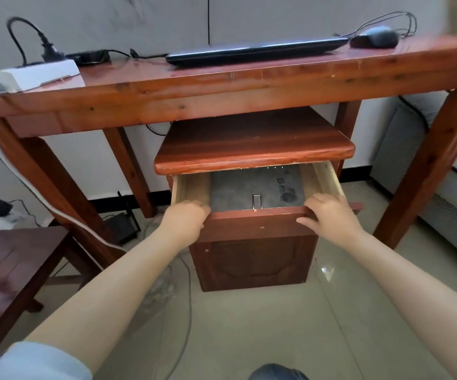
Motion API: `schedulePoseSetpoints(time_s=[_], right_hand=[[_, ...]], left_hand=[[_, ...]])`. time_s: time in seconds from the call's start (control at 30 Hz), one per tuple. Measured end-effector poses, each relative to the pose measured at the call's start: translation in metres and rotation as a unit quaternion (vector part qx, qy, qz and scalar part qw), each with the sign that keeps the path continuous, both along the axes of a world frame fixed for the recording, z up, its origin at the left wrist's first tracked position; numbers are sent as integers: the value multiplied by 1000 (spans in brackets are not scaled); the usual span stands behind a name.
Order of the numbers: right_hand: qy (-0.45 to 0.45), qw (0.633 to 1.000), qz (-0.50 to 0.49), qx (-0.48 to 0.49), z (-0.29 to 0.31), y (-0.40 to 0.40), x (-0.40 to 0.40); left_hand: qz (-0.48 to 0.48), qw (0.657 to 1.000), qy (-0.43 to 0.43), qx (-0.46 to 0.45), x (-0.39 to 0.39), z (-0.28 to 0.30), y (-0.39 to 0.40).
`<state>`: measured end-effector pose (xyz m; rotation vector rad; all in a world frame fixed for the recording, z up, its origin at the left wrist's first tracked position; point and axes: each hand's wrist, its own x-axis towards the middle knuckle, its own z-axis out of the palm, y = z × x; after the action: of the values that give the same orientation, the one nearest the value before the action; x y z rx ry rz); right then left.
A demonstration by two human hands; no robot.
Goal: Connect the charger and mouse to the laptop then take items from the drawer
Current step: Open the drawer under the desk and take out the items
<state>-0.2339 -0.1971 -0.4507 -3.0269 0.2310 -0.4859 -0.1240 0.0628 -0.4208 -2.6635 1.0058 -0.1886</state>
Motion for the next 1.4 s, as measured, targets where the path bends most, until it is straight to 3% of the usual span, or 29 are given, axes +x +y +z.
schedulePoseSetpoints(time_s=[0.17,0.27,0.37,0.5,0.63,0.8,0.97,1.17,1.27,1.4], right_hand=[[21,998,43,-31,0,-4,-10],[43,997,66,-1,-5,-5,-13],[122,988,69,66,5,-8,-6],[264,948,29,178,26,12,37],[375,920,41,108,18,35,76],[425,902,40,71,11,35,86],[379,919,42,99,23,21,75],[336,919,-120,165,23,3,67],[297,900,-162,274,16,10,71],[212,855,-220,419,19,7,68]], left_hand=[[-13,999,14,34,-4,-6,4],[-28,999,26,39,-8,-16,6],[-34,995,92,-20,-3,-13,8],[13,961,196,-194,6,-10,-5],[94,940,222,-242,18,-21,-21],[131,924,243,-263,28,-30,-20],[175,897,316,-257,34,-29,-23],[195,861,390,-260,47,-29,-46],[240,823,421,-296,50,-34,-58],[301,738,489,-354,52,-34,-54]])
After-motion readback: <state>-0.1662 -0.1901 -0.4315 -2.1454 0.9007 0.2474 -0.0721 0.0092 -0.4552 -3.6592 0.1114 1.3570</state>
